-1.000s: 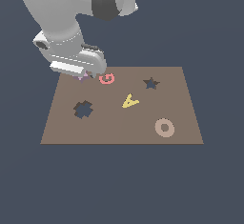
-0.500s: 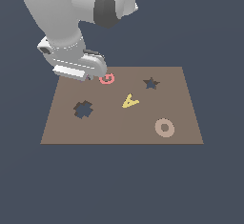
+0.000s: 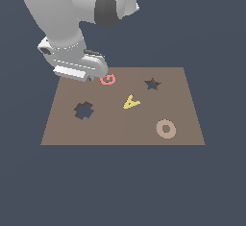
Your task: Insert a designated object into the corresponding slot on a board.
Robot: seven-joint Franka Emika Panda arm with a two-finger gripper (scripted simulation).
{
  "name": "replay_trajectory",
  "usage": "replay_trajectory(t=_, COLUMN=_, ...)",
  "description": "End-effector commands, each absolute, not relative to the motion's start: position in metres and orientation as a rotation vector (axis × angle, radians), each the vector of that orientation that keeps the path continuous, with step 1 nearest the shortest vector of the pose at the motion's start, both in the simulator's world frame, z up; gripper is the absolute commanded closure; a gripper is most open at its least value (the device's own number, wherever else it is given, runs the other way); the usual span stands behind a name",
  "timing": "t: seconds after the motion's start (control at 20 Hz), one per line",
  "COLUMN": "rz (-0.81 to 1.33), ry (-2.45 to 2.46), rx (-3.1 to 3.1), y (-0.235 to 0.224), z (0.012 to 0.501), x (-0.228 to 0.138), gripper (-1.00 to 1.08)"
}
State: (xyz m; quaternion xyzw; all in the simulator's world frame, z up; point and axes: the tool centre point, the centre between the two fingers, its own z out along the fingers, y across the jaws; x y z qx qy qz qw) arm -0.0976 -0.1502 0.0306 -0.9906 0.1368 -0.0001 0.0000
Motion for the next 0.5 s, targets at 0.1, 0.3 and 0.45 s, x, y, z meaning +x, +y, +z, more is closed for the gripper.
replay_trajectory(t=0.1, rz=0.000, ry=0.418, rx=-3.114, y=-0.150, z=0.031, x=-0.097, gripper=1.08)
replay_trajectory(t=0.3, rz=0.000, ry=0.365, rx=-3.120, y=-0.151, z=0.031, x=-0.092, gripper=1.08)
replay_trajectory(t=0.45, rz=0.000, ry=0.297, rx=-3.128, y=-0.151, z=0.031, x=-0.087, gripper=1.08)
